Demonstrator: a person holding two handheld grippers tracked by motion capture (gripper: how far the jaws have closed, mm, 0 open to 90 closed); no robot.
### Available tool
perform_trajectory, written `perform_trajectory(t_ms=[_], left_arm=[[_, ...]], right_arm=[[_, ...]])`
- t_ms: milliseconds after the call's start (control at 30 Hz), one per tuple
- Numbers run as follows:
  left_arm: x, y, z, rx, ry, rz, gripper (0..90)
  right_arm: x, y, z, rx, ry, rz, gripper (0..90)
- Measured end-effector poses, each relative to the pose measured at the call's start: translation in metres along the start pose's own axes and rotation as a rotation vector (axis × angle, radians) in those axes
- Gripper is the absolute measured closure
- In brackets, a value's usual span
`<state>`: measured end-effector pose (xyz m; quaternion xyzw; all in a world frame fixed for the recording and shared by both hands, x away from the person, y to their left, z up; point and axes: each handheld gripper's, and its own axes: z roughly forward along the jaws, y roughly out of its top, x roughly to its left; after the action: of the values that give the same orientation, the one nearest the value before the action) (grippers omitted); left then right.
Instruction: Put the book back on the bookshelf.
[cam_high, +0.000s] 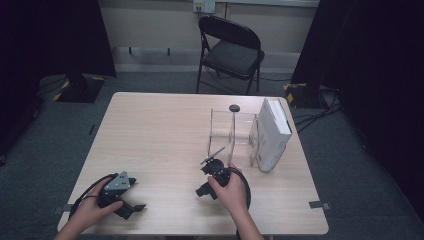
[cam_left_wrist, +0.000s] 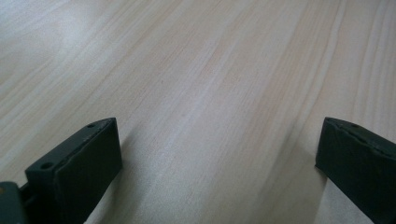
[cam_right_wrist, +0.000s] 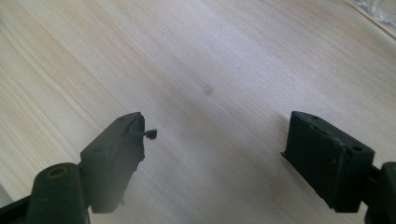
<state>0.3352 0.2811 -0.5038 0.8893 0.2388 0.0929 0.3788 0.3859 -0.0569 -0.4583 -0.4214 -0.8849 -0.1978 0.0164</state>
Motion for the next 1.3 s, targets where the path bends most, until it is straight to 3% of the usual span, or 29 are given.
perform_trajectory(t_ms=[467,767,1300], left_arm=[[0.0,0.0,0.0,0.0,0.0,0.0,0.0],[0.0,0.0,0.0,0.0,0.0,0.0,0.0],[0.0,0.0,0.0,-0.002,-0.001,-0.001,0.0]], right_arm=[[0.008,0.002,0.009,0.002,0.005,-0.04,18.9],[0.016,0.004,0.014,-0.015,-0.015,-0.089,17.4],[0.033,0.001,0.025,-0.065,-0.127,-0.18,12.4]])
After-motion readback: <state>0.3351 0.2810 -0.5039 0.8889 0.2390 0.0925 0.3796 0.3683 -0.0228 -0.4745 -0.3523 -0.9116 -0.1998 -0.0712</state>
